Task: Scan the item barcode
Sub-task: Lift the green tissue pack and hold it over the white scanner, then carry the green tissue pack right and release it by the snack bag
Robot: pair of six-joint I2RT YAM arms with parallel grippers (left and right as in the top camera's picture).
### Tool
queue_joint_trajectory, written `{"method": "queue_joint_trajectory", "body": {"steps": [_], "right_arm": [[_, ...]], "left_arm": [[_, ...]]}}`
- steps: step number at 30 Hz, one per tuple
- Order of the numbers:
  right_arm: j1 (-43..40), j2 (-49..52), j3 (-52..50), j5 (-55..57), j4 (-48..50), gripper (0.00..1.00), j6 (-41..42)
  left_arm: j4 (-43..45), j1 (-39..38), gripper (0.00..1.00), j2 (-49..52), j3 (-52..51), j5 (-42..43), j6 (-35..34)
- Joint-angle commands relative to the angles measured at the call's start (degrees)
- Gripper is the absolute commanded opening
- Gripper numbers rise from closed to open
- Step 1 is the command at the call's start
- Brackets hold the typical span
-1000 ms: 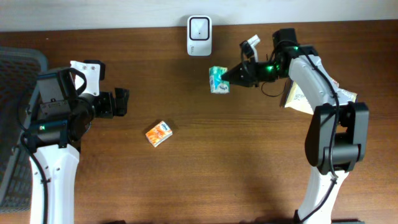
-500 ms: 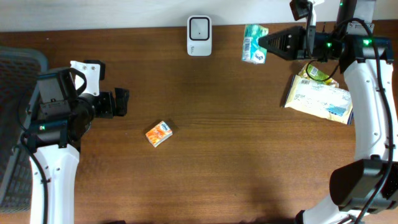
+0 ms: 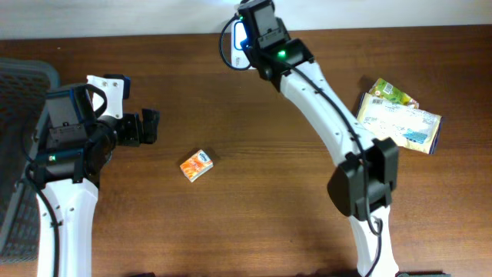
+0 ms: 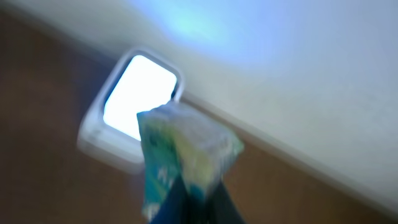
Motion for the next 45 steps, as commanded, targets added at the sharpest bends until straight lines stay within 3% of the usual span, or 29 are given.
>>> {"method": "queue_joint_trajectory", "body": {"steps": [1,3,6,18,23,26,29,32,33,36,40,42,43,44,45], "right_arm": [[-0.17,6.91,1.09,3.87,11.93,0.04,-13.64],[-0.61,9.35,1.09,0.83,20.52,0.04,-14.95],[-2.10,11.39,1.07,-2.40,24.55,0.04,-16.81],[-2.80,16.09,1.05,-6.49,28.68,0.04,-16.83],[-1.14,11.19,1.07,-6.51,28.52,0.04,-16.76],[0.26,0.50,1.07,-11.78,15.23,0.04,-9.94],[-1.14,-8.90,1.07,-14.45,-8.31,0.04,12.74],[-6.84,-12.22,0.94,-14.40,-40.48,0.04,20.11],[-8.61,-11.43,0.50,-14.40,-45.11,0.04,22.75],[-16.33,-9.14,-9.05,-18.34,-46.80,0.04,24.50],[-24.59,-9.07,-26.75,-21.88,-28.68,0.04,24.50],[-28.17,-8.96,-29.62,-21.88,-23.78,0.04,24.50],[-29.53,-8.96,-29.59,-21.94,-23.21,0.09,24.55],[-30.80,-9.01,-29.40,-23.23,-23.37,0.35,24.65],[-32.00,-9.09,-28.55,-25.53,-25.03,0.43,24.65]], "left_arm": [[-0.07,0.15,0.99,-0.35,0.33,0.63,0.92],[-0.04,0.15,0.99,-0.35,0.33,0.66,0.92],[-0.07,0.15,0.99,-0.35,0.33,0.63,0.92],[-0.07,0.15,0.99,-0.35,0.33,0.66,0.92],[-0.07,0.15,0.99,-0.35,0.33,0.66,0.92],[-0.07,0.15,0.99,-0.35,0.33,0.66,0.92],[-0.07,0.15,0.99,-0.35,0.33,0.63,0.92],[-0.04,0.15,0.99,-0.35,0.33,0.66,0.92],[-0.04,0.15,0.99,-0.35,0.33,0.63,0.92],[-0.07,0.15,0.99,-0.35,0.33,0.63,0.92],[-0.04,0.15,0.99,-0.35,0.33,0.63,0.92],[-0.07,0.15,0.99,-0.35,0.33,0.63,0.92],[-0.04,0.15,0.99,-0.35,0.33,0.63,0.92],[-0.07,0.15,0.99,-0.35,0.33,0.66,0.92],[-0.07,0.15,0.99,-0.35,0.33,0.63,0.92]]}}
